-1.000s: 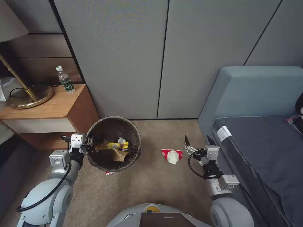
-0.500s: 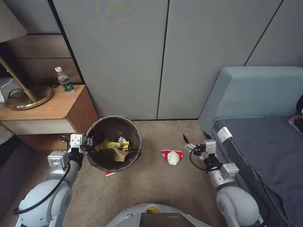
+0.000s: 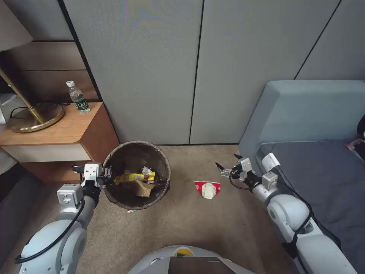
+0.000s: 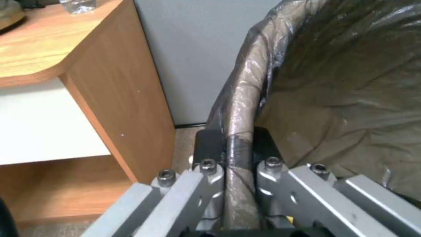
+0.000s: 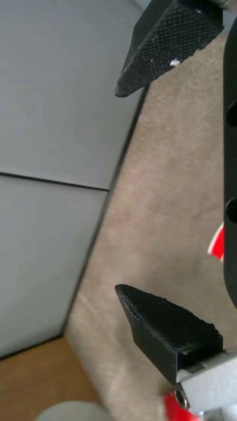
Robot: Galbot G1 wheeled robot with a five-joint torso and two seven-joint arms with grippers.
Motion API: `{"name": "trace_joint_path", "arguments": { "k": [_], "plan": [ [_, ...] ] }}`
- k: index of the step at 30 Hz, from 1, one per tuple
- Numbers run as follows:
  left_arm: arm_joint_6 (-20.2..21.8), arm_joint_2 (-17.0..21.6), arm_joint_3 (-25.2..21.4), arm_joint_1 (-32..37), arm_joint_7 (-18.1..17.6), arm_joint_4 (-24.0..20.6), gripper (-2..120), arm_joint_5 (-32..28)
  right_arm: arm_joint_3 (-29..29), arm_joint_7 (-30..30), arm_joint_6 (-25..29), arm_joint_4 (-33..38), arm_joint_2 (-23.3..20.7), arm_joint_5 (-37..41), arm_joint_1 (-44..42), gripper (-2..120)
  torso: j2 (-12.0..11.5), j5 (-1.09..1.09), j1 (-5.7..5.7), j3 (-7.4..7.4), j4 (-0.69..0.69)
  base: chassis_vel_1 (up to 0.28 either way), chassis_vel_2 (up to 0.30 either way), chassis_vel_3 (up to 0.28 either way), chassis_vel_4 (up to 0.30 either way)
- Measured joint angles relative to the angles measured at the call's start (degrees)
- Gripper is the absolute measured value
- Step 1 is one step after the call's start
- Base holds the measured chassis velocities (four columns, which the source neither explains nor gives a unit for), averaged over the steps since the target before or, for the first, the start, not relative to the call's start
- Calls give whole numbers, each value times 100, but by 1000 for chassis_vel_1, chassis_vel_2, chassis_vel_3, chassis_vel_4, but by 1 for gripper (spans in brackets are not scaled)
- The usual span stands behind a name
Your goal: Pick up the trash bin, then pick up the garbage from the floor and place it into the trash bin.
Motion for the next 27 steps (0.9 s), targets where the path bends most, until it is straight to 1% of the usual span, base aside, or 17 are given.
{"name": "trace_joint_path", "arguments": {
  "k": [4, 6, 7, 10, 16, 17, 21, 22, 26, 27],
  "plan": [
    [14, -5, 3, 2, -24, -16, 3, -5, -108, -110, -12, -268, -122, 38, 178, 100, 0, 0, 0, 0, 0, 0, 0, 0, 0],
    [26, -26, 4, 11, -35, -32, 3, -6, -295, -184, -70, -627, -219, 66, 401, 100, 0, 0, 0, 0, 1, 0, 0, 0, 0],
    [26, -26, 4, 11, -35, -32, 3, -6, -295, -184, -70, -627, -219, 66, 401, 100, 0, 0, 0, 0, 1, 0, 0, 0, 0],
    [37, -68, 4, -40, -46, -32, 3, -9, -436, -361, -152, -961, -264, 26, 524, 100, 0, -1, 0, 0, 0, 0, 0, 0, 0],
    [40, -133, 1, -57, -48, -49, 3, -5, -633, -490, -107, -1498, -277, -140, 708, 100, 0, -1, 0, 0, 0, 0, 0, 0, 0],
    [40, -133, 1, -57, -48, -49, 3, -5, -633, -490, -107, -1498, -277, -140, 708, 100, 0, -1, 0, 0, 0, 0, 0, 0, 0],
    [39, -220, 2, -25, -47, -63, 3, 62, -782, -672, -39, -1855, -275, -302, 833, 100, 0, -2, 0, 0, 0, 0, 0, 0, 0],
    [39, -220, 2, -25, -47, -63, 3, 62, -782, -672, -39, -1855, -275, -302, 833, 100, 0, -2, 0, 0, 0, 0, 0, 0, 0],
    [37, -298, 8, 4, -44, -63, 3, 118, -978, -927, 50, -2287, -246, -426, 1052, 100, 0, -2, 0, 0, 0, 0, 0, 0, 0],
    [37, -298, 8, 4, -44, -63, 3, 118, -978, -927, 50, -2287, -246, -426, 1052, 100, 0, -2, 0, 0, 0, 0, 0, 0, 0]
  ]
}}
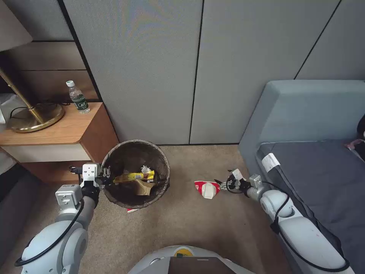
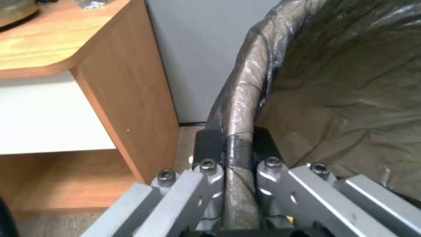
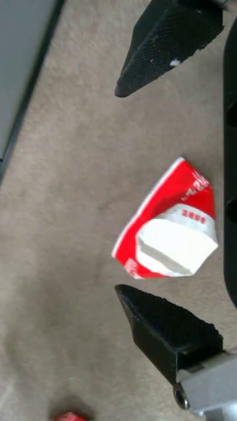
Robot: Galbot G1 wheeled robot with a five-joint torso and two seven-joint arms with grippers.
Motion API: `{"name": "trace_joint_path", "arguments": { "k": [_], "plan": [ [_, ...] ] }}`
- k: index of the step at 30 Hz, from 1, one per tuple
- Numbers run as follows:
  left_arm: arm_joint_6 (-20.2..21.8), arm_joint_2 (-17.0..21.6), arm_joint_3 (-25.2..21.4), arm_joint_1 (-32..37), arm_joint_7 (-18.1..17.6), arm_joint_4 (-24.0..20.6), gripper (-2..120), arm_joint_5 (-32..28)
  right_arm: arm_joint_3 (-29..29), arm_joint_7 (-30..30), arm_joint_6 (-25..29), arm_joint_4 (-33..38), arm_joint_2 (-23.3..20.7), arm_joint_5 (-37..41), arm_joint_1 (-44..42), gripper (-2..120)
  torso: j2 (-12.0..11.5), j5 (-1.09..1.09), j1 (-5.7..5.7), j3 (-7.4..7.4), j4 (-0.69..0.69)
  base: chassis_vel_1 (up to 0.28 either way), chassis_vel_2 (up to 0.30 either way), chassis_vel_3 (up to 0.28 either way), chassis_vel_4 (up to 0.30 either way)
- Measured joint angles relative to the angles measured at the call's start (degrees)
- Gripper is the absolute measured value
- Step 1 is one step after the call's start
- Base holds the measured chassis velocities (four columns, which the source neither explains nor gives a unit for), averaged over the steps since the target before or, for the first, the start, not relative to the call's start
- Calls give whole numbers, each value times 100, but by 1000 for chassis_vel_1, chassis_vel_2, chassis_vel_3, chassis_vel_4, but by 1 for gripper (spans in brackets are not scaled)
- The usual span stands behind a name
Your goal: Pick up the trash bin, then pick up the garbage from the floor and place it into the trash bin.
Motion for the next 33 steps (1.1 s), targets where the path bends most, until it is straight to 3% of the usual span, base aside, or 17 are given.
{"name": "trace_joint_path", "arguments": {
  "k": [15, 33],
  "plan": [
    [19, -112, -59, 89, -14, 0, 3, 62, -965, -182, 416, -1440, 353, -411, 935, 100, 0, -1, 0, 0, 0, 0, 0, 0, 0],
    [25, -125, -130, 131, -26, 0, 3, 63, -1437, -328, 664, -2856, 1007, -615, 1529, 100, 0, -1, 0, 0, 1, 0, 0, 0, 0]
  ]
}}
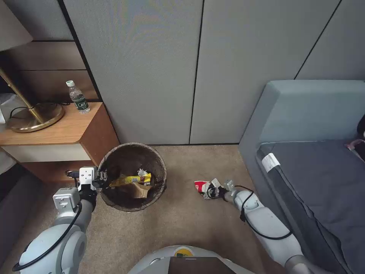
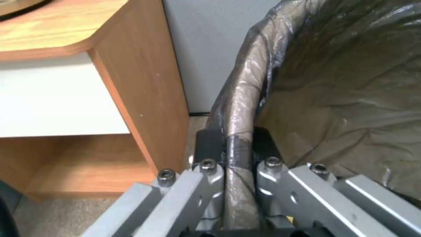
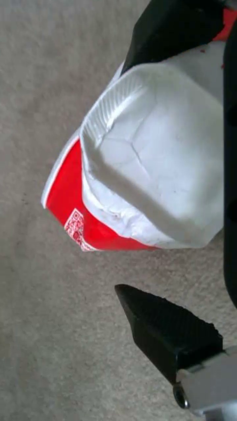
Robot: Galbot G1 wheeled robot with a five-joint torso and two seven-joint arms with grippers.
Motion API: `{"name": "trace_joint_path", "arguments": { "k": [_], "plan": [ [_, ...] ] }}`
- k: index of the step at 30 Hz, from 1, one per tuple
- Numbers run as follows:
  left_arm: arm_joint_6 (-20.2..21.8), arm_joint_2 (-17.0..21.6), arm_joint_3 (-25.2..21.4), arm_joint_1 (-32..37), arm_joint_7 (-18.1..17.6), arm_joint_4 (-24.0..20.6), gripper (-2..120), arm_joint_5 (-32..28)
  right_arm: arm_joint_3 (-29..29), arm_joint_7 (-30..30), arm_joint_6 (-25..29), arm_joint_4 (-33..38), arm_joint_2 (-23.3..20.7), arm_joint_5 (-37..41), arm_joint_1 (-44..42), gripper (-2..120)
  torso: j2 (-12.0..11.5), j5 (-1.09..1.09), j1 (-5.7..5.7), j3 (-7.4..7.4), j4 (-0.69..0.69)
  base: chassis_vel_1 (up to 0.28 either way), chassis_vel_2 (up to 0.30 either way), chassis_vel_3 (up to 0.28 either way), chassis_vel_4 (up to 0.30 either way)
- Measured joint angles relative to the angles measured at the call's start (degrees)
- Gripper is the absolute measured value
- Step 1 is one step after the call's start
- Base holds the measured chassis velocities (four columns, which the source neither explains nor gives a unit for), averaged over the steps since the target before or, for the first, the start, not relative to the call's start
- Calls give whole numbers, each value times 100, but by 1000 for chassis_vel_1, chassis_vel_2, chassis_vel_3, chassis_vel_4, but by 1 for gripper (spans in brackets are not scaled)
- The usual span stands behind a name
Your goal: Pick up the trash bin, then pick up the garbage from the floor and place it into the trash bin.
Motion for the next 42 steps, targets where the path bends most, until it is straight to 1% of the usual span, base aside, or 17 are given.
{"name": "trace_joint_path", "arguments": {
  "k": [5, 12, 17, 18, 20, 22, 23, 27, 28, 32, 33, 37, 38, 41, 42],
  "plan": [
    [0, 19, -1, 0, -4, 2, 3, -2, 28, 26, 45, -230, 120, -44, 56, 100, 0, 0, 0, 0, 0, 0, 0, 0, 0],
    [-2, 37, 16, -1, -5, 3, 3, -1, 126, 38, 50, -264, 100, -81, 16, 100, 0, 1, 0, 0, 0, 0, 0, 0, 0],
    [-4, 44, 28, -9, -6, 5, 3, -1, 160, 36, 53, -193, 82, -80, -41, 85, 0, 0, 0, 0, -1, 0, 0, 0, 0],
    [-4, 44, 28, -9, -6, 5, 3, -1, 160, 36, 53, -193, 82, -80, -41, 85, 0, 0, 0, 0, -1, 0, 0, 0, 0],
    [-5, 45, 31, -3, -6, 5, 3, 0, 162, 38, 53, -169, 85, -80, -53, 75, 0, 0, 0, 0, -1, 0, 0, 0, 0],
    [-6, 46, 32, 0, -6, 5, 3, 0, 163, 46, 53, -154, 96, -79, -58, 67, 0, 0, 0, 0, -1, 0, 0, 0, 0],
    [-6, 46, 32, 0, -6, 5, 3, 0, 163, 46, 53, -154, 96, -79, -58, 67, 0, 0, 0, 0, -1, 0, 0, 0, 0],
    [-11, 75, 31, 11, -6, 5, 3, 0, 174, 186, 66, -85, 162, -67, -90, 47, 0, 1, 0, 0, 1, 0, 0, 0, 0],
    [-11, 75, 31, 11, -6, 5, 3, 0, 174, 186, 66, -85, 162, -67, -90, 47, 0, 1, 0, 0, 1, 0, 0, 0, 0],
    [-13, 126, 36, 10, -6, 5, 3, -5, 193, 307, 56, -31, 169, -52, -128, 29, 0, 1, 0, 0, 0, 0, 0, 0, 0],
    [-13, 126, 36, 10, -6, 5, 3, -5, 193, 307, 56, -31, 169, -52, -128, 29, 0, 1, 0, 0, 0, 0, 0, 0, 0],
    [-13, 177, 22, 29, -6, 5, 3, -16, 250, 454, 49, -26, 164, -30, -143, 11, 0, 1, 0, 0, 0, 0, 0, 0, 0],
    [-13, 177, 22, 29, -6, 5, 3, -16, 250, 454, 49, -26, 164, -30, -143, 11, 0, 1, 0, 0, 0, 0, 0, 0, 0],
    [-14, 184, 49, 68, -6, 5, 3, -6, 311, 662, 61, -20, 203, -17, -148, 0, 0, 1, 0, 0, 0, 0, 0, 0, 0],
    [-13, 196, 56, 78, -5, 5, 3, -5, 345, 709, 61, 3, 209, -17, -153, 0, 0, 2, 0, 0, 1, 0, 0, 0, 0]
  ]
}}
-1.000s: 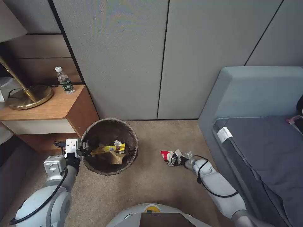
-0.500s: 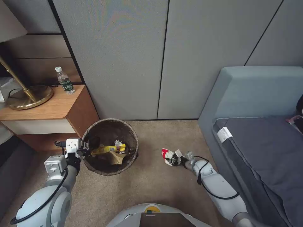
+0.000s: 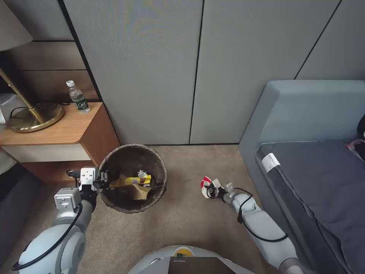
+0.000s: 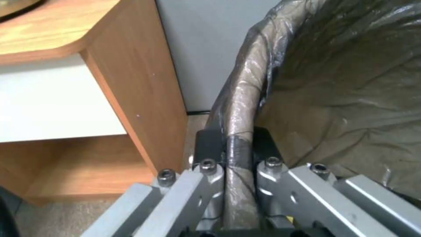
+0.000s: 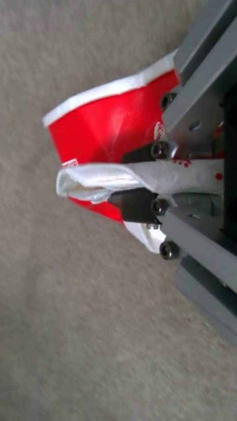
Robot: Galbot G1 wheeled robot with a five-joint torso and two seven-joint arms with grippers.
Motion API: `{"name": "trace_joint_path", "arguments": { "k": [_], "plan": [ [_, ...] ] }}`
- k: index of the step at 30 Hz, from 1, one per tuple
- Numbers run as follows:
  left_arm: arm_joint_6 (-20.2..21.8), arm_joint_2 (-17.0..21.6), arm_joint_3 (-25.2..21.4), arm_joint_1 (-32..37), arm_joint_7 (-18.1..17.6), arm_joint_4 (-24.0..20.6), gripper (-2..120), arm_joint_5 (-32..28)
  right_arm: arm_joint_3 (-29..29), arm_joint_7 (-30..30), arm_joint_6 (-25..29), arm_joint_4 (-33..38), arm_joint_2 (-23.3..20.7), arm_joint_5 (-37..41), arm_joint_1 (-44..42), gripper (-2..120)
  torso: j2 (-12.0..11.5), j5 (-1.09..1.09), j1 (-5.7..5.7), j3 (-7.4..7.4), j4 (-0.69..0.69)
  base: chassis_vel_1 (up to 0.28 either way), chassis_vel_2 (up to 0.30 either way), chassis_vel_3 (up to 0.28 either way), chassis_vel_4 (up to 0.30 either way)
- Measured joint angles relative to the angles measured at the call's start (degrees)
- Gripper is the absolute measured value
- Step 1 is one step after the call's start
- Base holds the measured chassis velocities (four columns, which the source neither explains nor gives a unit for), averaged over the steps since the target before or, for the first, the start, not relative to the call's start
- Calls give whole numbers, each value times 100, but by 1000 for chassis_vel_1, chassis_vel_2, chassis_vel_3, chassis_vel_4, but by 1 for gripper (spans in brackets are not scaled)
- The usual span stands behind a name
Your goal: Pick up the trash bin, then pick up the garbage from the floor and place it into the trash bin.
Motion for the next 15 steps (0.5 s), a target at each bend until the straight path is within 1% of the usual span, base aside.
{"name": "trace_joint_path", "arguments": {
  "k": [2, 5, 8, 10, 12, 13, 15],
  "plan": [
    [0, 12, 2, 5, 0, 0, 3, 1, 32, 37, -1, 36, -4, -5, -12, 0, 0, -1, 0, 0, 0, 0, 0, 0, 0],
    [0, 50, 5, 9, 0, 0, 3, 0, 141, 121, -20, 242, -85, 2, -87, 0, 0, -2, 0, 0, -2, 0, 0, 0, 0],
    [0, 71, 8, 23, 0, 0, 3, -3, 261, 254, -31, 464, -133, -12, -166, 0, 0, -1, 0, 0, -1, 0, 0, 0, 0],
    [0, 91, 8, 27, 1, 0, 3, -8, 451, 414, -82, 790, -190, 1, -250, 0, 0, 0, 0, 1, 0, 0, 0, 0, 0],
    [0, 109, 8, 27, 3, 0, 3, -21, 706, 517, -191, 1334, -365, 119, -393, 0, 0, -1, 0, 0, 0, 0, 0, 0, 0],
    [0, 109, 8, 27, 3, 0, 3, -21, 706, 517, -191, 1334, -365, 119, -393, 0, 0, -1, 0, 0, 0, 0, 0, 0, 0],
    [0, 126, 7, 31, 6, 0, 3, -32, 940, 557, -315, 1873, -592, 274, -565, 0, 0, -1, 0, 0, -1, 0, 0, 0, 0]
  ]
}}
